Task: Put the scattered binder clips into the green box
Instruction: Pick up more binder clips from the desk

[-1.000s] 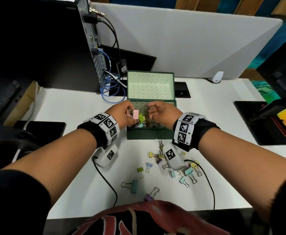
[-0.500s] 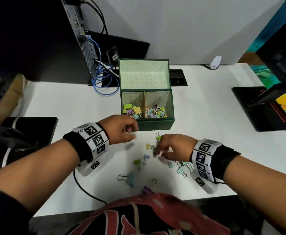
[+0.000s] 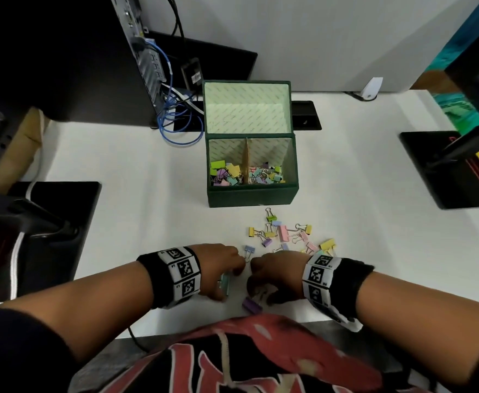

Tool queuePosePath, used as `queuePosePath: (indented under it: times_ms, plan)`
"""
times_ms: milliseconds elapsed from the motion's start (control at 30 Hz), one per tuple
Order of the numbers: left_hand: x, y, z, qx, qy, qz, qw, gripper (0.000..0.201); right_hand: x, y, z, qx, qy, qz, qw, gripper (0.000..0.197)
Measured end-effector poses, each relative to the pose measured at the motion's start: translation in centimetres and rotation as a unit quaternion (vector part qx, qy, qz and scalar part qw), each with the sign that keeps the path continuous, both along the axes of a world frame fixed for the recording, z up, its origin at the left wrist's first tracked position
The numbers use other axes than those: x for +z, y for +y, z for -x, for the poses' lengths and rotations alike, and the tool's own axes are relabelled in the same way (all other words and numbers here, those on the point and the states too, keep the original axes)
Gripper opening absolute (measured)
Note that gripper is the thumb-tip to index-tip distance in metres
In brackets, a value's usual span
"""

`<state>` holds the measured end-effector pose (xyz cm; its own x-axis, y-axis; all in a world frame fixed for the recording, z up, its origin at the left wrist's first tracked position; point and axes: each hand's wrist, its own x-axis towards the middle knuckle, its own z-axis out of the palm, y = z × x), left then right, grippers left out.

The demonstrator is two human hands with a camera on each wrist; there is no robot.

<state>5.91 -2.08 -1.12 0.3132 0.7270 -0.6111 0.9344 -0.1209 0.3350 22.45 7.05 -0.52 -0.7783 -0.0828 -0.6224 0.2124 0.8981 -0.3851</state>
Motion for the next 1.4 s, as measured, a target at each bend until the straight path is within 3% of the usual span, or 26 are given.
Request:
queuePosePath:
  times_ms: [233,333,433,567,667,767,967,1067,1200,1300,1367,1400]
  plan:
    - [-0.4,0.3,0.9,0.026,-0.01,-0.041,0.999,0.045,-0.4,0.8,0.4,-0.011,0.009,-0.031,0.999,0.025]
    - [0.1,0.6,1.9,0.085,-0.041,-0.053,0.994,0.043,-0.5,1.6,0.3,-0.041,-0.005,-0.034,0.999,0.026]
    - [1.0,1.1,2.9,0.145,-0.079,-0.073,0.984,0.039,-0.3,2.1,0.2,-0.085,0.0,-0.016,0.996,0.014]
    - [2.8,1.9,4.8,0.242,-0.136,-0.113,0.954,0.032,0.0,2.6,-0.1,-0.172,0.005,0.012,0.985,0.014]
    - [4.1,2.7,6.6,0.315,-0.186,-0.161,0.917,0.03,1.4,3.7,0.4,-0.251,0.044,0.034,0.966,0.024]
    - [5.3,3.7,7.9,0.356,-0.191,-0.199,0.893,0.03,4.0,5.2,1.5,-0.382,0.11,0.091,0.913,0.022]
    - [6.5,6.3,8.0,0.363,-0.181,-0.241,0.882,0.03,7.8,8.0,5.4,-0.459,0.201,0.046,0.864,0.022]
    - [6.5,7.5,7.6,0.368,-0.165,-0.249,0.881,0.029,8.6,8.3,7.4,-0.499,0.23,0.085,0.831,0.025]
    - [6.4,8.6,7.4,0.367,-0.153,-0.268,0.878,0.028,8.3,8.5,7.9,-0.497,0.234,0.129,0.826,0.028]
    - [6.2,8.8,7.7,0.371,-0.153,-0.283,0.871,0.027,8.1,8.7,6.7,-0.525,0.181,0.246,0.794,0.035]
    - [6.2,8.9,7.8,0.378,-0.162,-0.283,0.867,0.027,8.0,8.4,6.0,-0.507,0.165,0.272,0.801,0.034]
    - [6.2,8.9,7.8,0.382,-0.164,-0.281,0.865,0.026,7.8,8.2,5.9,-0.491,0.162,0.241,0.821,0.034]
